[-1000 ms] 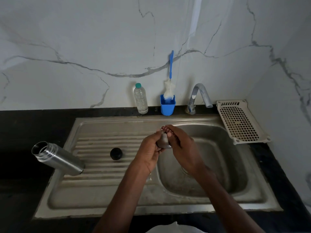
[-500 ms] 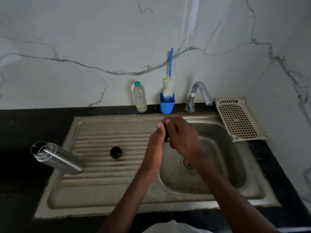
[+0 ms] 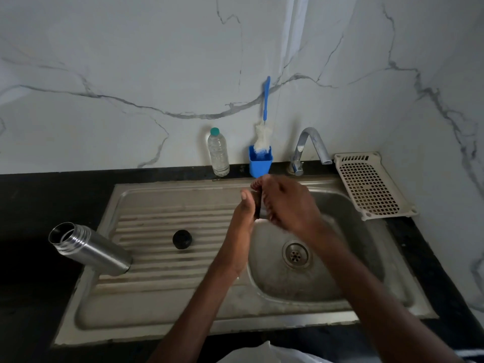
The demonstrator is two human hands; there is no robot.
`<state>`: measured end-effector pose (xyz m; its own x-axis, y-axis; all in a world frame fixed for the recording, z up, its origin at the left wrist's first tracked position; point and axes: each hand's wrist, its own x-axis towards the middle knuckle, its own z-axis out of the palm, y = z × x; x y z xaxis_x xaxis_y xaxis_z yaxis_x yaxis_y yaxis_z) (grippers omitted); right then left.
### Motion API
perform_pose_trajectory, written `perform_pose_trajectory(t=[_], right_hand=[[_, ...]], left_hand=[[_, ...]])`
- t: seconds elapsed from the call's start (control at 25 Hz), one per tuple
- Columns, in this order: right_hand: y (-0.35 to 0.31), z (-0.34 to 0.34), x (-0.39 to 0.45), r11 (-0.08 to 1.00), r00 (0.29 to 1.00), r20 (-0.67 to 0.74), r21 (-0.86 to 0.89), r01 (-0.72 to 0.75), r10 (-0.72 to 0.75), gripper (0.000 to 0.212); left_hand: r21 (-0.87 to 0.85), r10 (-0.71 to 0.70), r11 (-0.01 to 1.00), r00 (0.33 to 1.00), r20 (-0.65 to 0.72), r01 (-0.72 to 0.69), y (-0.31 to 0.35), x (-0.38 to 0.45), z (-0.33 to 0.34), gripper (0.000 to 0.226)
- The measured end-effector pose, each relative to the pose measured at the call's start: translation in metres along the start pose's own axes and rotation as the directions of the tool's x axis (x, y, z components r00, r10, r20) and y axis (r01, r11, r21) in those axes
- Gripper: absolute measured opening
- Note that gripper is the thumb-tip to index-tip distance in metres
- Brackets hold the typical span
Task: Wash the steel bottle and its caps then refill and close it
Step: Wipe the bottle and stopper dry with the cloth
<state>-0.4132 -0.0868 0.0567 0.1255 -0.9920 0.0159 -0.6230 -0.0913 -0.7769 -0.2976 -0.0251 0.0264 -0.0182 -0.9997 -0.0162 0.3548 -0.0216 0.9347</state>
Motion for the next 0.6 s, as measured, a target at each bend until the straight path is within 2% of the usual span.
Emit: perform_pose_trajectory(t=[0.04,0.08,0.12,0.16,0.2,0.24,0.28,0.32,0.36,0.4,0.44,0.48,0.52,0.56,0.6], right_hand=[[-0.005,-0.013,0.010,0.938,0.964,0.135,0.234,-0.255,0.228,0.043],[-0.007,-0.021,0.016,0.770,0.893,0.310,0.462,-0.441,0.326,0.044],[-0.010,-0.023,0.014,0.574,0.853,0.420,0.633,-0.520,0.310,0.046],[-0.013,-0.020,0.010,0.440,0.864,0.434,0.743,-0.504,0.256,0.046],[-0.015,-0.014,0.002,0.400,0.906,0.368,0.813,-0.423,0.210,0.044],[-0.017,-0.005,-0.008,0.501,0.961,0.213,0.821,-0.275,0.178,0.039],[-0.016,0.007,-0.015,0.688,0.996,-0.002,0.724,-0.061,0.090,0.035],[-0.012,0.015,-0.021,0.847,0.977,-0.192,0.499,0.183,-0.098,0.033],[-0.007,0.020,-0.023,0.901,0.914,-0.276,0.236,0.363,-0.296,0.032],[-0.005,0.019,-0.019,0.890,0.862,-0.269,0.036,0.455,-0.430,0.031],[-0.004,0.016,-0.013,0.880,0.851,-0.230,-0.075,0.469,-0.473,0.028],[-0.004,0.011,-0.007,0.908,0.889,-0.184,-0.105,0.406,-0.419,0.027],[-0.009,0.002,-0.002,0.960,0.952,-0.124,-0.026,0.279,-0.280,0.030],[-0.017,-0.005,0.002,0.985,0.993,-0.045,0.127,0.113,-0.108,0.036],[-0.023,-0.009,0.003,0.979,1.000,0.017,0.205,-0.005,0.002,0.041]], left_hand=[[-0.011,0.035,0.999,0.999,0.015,-0.035,0.003,0.000,0.002,0.072],[-0.035,0.060,0.998,0.998,0.020,-0.059,0.006,0.002,0.003,0.072],[-0.099,0.067,0.993,0.997,0.035,-0.064,0.012,0.003,0.005,0.075],[-0.156,0.055,0.986,0.998,0.026,-0.051,0.014,0.006,0.005,0.081],[-0.221,0.036,0.975,0.999,0.022,-0.030,0.018,0.009,0.006,0.086],[-0.254,0.000,0.967,1.000,0.002,0.001,0.019,0.012,0.005,0.091],[-0.284,-0.032,0.958,0.999,0.000,0.031,0.021,0.014,0.004,0.096],[-0.273,-0.054,0.961,0.998,-0.009,0.050,0.021,0.016,0.000,0.100],[-0.245,-0.063,0.968,0.998,0.001,0.062,0.022,0.016,-0.003,0.103],[-0.184,-0.064,0.981,0.998,-0.003,0.062,0.022,0.017,-0.007,0.103],[-0.122,-0.056,0.991,0.998,0.016,0.057,0.023,0.015,-0.009,0.102],[-0.042,-0.040,0.998,0.999,0.028,0.041,0.024,0.014,-0.010,0.101],[0.021,-0.014,1.000,0.999,0.047,0.013,0.026,0.012,-0.009,0.101],[0.082,0.014,0.996,0.998,0.061,-0.019,0.027,0.010,-0.009,0.099],[0.112,0.044,0.992,0.996,0.076,-0.052,0.029,0.009,-0.007,0.098]])
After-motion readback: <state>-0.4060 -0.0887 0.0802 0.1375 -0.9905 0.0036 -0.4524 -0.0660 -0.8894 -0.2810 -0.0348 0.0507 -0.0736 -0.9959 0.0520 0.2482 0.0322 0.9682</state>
